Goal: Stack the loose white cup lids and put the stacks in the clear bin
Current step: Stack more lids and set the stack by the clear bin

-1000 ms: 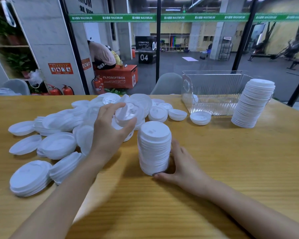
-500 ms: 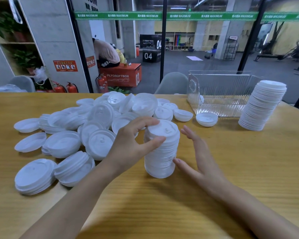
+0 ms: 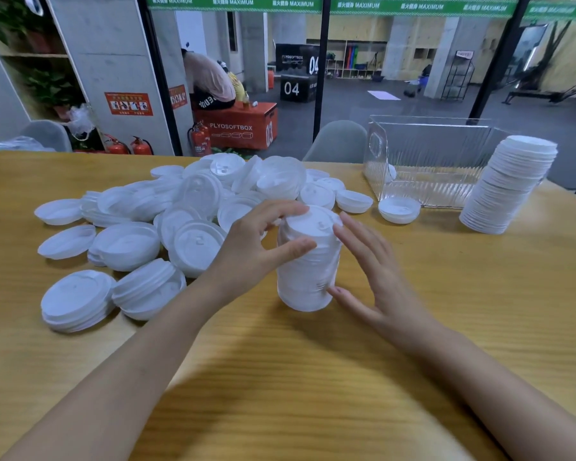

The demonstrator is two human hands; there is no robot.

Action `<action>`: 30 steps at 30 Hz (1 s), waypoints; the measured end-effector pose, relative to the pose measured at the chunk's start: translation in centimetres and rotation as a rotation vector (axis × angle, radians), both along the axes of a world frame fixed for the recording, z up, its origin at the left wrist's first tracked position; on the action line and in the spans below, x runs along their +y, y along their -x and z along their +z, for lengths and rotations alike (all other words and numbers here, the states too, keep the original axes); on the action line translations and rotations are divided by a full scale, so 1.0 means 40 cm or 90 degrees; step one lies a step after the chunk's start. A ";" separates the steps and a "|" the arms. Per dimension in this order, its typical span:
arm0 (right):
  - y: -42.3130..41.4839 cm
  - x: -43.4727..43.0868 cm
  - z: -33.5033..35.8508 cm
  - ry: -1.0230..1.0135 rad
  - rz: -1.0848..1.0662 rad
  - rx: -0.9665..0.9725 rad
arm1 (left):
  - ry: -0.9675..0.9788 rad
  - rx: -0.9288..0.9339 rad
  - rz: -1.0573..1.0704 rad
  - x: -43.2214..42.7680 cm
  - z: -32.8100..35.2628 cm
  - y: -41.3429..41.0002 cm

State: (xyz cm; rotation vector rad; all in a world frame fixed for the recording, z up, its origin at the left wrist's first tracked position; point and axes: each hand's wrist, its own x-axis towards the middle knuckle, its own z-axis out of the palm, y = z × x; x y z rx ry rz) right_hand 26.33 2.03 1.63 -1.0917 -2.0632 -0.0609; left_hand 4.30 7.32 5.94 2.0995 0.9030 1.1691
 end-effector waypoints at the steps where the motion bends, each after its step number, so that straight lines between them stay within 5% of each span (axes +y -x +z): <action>1: 0.001 0.000 -0.001 0.000 -0.001 0.001 | -0.004 -0.003 -0.004 -0.001 -0.003 0.000; 7: 0.025 -0.002 0.048 0.002 -0.007 0.066 | -0.017 -0.034 0.001 0.009 0.029 0.036; 11: 0.063 0.016 0.040 0.001 -0.020 0.174 | -0.044 -0.049 0.125 0.068 0.043 0.067; 18: 0.046 0.018 -0.007 0.021 -0.027 0.137 | -0.127 0.314 0.307 0.124 -0.059 0.102; 25: 0.044 0.011 -0.016 0.061 -0.028 0.162 | -0.200 0.510 0.336 0.145 -0.084 0.107; 30: 0.039 0.008 -0.014 0.073 -0.027 0.169 | -0.280 0.489 0.372 0.154 -0.096 0.111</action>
